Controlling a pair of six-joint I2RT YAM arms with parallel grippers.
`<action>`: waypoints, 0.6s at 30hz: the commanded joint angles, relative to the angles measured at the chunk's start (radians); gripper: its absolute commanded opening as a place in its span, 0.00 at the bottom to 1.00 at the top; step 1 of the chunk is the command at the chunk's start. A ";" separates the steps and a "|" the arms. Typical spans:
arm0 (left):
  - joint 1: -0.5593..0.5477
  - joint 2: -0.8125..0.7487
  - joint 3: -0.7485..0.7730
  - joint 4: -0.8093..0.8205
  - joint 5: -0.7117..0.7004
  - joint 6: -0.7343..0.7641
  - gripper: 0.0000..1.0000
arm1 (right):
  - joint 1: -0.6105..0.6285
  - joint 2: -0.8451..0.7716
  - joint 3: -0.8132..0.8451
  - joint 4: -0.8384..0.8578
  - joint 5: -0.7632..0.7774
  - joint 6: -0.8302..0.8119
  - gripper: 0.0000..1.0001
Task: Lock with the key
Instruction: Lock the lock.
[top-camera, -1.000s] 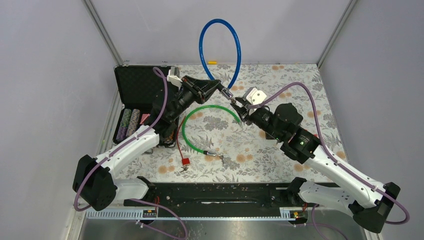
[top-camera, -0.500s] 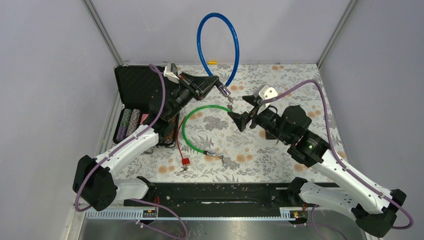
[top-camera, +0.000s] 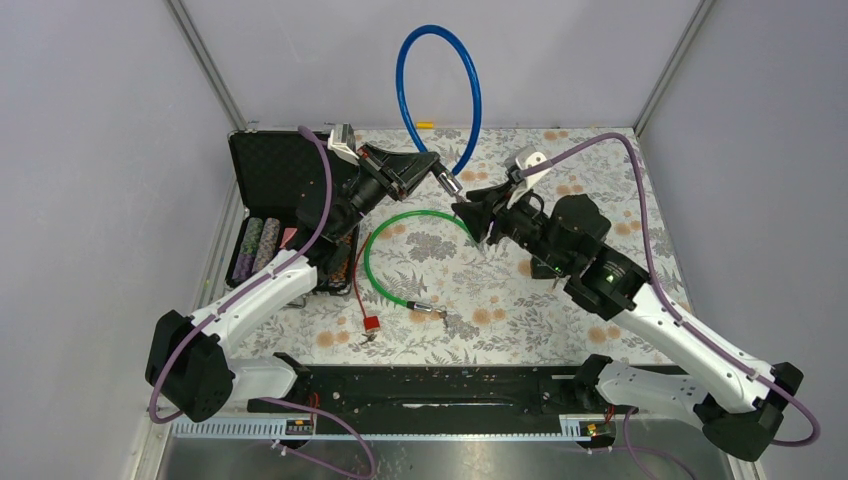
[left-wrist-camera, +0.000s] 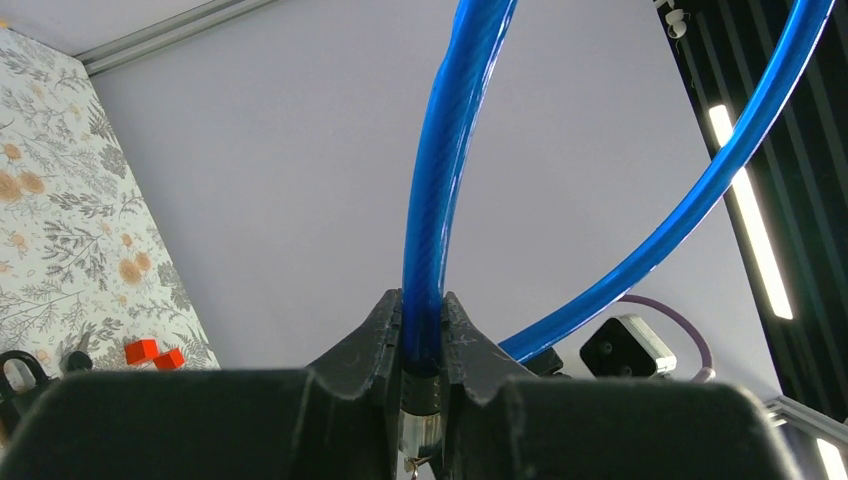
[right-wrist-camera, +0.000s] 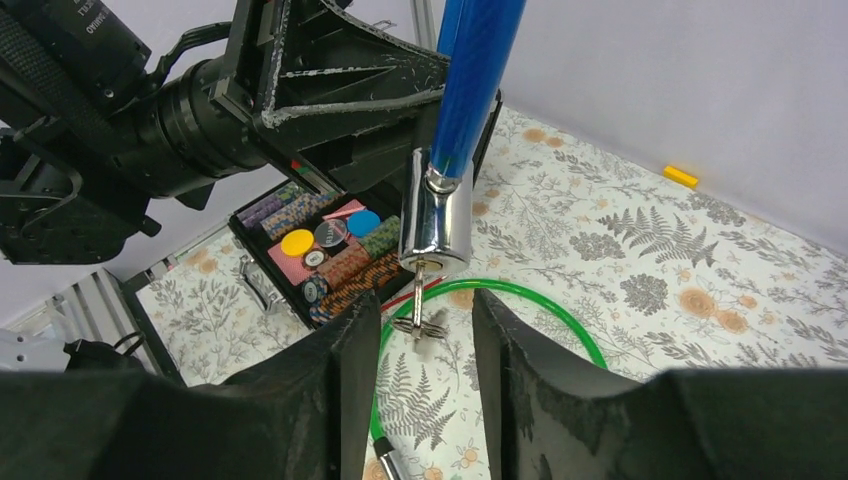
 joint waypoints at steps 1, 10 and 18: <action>0.006 -0.036 0.030 0.107 0.016 0.018 0.00 | 0.004 0.016 0.058 0.042 0.027 0.031 0.43; 0.012 -0.044 0.041 0.095 0.007 0.022 0.00 | 0.004 0.060 0.106 -0.049 0.049 -0.004 0.00; 0.056 -0.060 0.064 0.039 -0.005 0.058 0.00 | 0.004 0.020 0.092 -0.131 0.045 -0.093 0.00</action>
